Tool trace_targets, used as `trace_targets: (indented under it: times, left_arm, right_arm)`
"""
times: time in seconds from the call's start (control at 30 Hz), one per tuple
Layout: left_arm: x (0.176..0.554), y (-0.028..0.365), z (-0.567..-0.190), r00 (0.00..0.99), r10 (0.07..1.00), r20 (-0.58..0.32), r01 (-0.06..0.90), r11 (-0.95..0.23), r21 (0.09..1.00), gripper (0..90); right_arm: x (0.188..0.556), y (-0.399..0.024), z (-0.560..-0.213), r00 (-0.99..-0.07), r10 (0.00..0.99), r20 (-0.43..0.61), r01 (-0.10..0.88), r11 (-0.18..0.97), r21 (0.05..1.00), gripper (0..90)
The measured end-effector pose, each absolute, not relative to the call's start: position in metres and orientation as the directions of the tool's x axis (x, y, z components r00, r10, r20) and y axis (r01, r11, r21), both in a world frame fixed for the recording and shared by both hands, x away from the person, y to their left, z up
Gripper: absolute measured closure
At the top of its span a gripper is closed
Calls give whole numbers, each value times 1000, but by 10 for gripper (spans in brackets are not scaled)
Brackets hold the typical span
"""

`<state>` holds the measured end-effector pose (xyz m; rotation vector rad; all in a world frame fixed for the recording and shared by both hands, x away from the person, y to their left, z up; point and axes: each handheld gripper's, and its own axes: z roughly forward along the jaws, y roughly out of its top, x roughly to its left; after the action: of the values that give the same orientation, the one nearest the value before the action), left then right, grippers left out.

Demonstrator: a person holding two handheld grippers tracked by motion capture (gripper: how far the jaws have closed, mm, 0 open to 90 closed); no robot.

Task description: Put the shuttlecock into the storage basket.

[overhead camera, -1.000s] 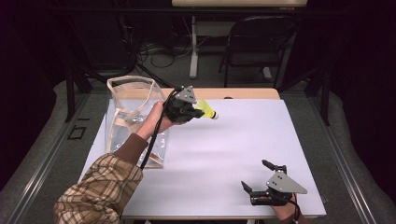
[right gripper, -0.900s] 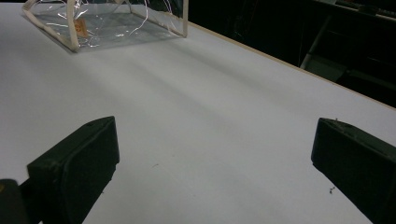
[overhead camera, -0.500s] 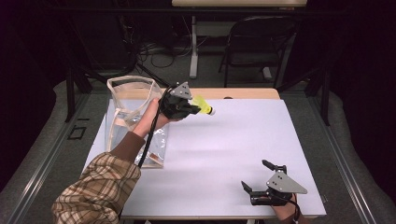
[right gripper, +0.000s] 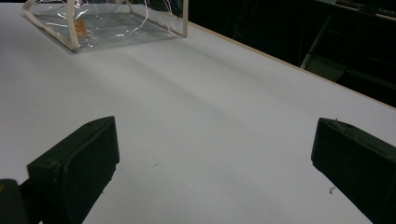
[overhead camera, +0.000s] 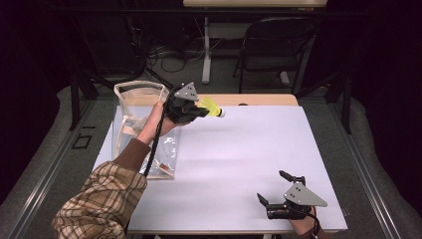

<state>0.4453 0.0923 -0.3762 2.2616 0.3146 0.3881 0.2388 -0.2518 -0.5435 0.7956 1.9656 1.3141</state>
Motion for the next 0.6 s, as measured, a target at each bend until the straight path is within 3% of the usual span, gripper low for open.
trace_targets:
  times: [0.6]
  left_arm:
    - [451, 105, -372, 907, 384, 174, 118, -627, 770, 900]
  right_arm:
    - [239, -252, -544, -616, 769, -171, 135, 316, 939, 5]
